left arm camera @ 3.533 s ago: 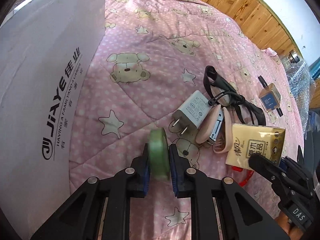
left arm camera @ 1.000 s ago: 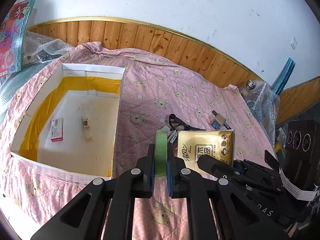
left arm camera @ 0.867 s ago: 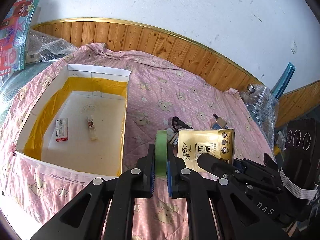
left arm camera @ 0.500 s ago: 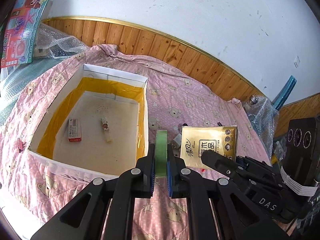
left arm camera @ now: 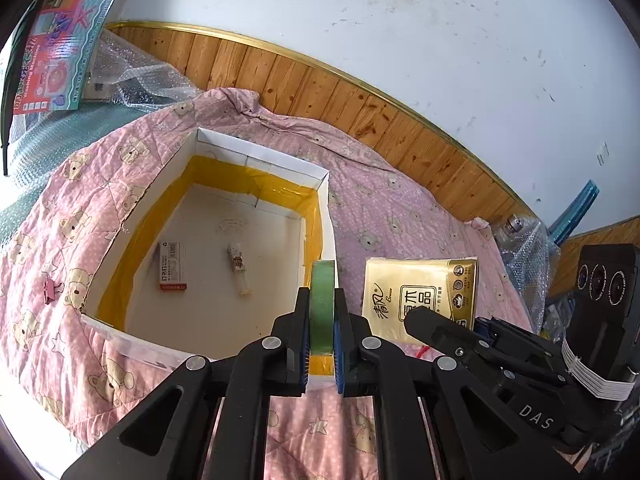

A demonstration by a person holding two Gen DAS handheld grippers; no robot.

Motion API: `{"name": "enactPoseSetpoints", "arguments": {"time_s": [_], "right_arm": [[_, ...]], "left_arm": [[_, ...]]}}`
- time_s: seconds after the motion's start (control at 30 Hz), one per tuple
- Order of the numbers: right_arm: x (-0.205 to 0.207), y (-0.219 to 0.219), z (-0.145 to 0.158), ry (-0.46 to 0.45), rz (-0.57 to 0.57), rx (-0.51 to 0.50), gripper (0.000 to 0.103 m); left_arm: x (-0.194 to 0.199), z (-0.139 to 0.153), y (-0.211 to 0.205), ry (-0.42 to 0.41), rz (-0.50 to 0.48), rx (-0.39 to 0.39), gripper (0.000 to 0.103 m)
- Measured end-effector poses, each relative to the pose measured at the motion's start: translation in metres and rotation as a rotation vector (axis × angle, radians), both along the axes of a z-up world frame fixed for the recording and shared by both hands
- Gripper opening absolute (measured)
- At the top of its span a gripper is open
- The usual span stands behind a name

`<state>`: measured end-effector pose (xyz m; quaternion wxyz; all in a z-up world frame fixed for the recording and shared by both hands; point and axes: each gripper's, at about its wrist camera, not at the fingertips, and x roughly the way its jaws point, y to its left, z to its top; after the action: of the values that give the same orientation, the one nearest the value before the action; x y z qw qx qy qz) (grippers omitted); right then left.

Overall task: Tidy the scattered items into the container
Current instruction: 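Lift the tape roll and tissue pack and carry them toward the box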

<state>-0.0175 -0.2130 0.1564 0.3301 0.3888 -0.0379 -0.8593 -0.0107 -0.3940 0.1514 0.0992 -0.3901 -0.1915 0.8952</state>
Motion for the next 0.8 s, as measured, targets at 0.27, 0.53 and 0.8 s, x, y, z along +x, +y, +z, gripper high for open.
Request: {"name": "enactPoseSetpoints", "arguments": {"time_s": [0.27, 0.53, 0.8], "right_arm": [[-0.014, -0.019, 0.003, 0.001, 0.024, 0.018, 0.024], [-0.033, -0.036, 0.005, -0.001, 0.042, 0.028, 0.024], [-0.052, -0.047, -0.001, -0.017, 0.049, 0.029, 0.024]], "left_arm": [[-0.014, -0.002, -0.015, -0.007, 0.018, 0.008, 0.01], [-0.034, -0.002, -0.025, -0.011, 0.031, 0.01, 0.01], [-0.057, -0.008, -0.033, -0.033, 0.041, -0.008, 0.01]]}}
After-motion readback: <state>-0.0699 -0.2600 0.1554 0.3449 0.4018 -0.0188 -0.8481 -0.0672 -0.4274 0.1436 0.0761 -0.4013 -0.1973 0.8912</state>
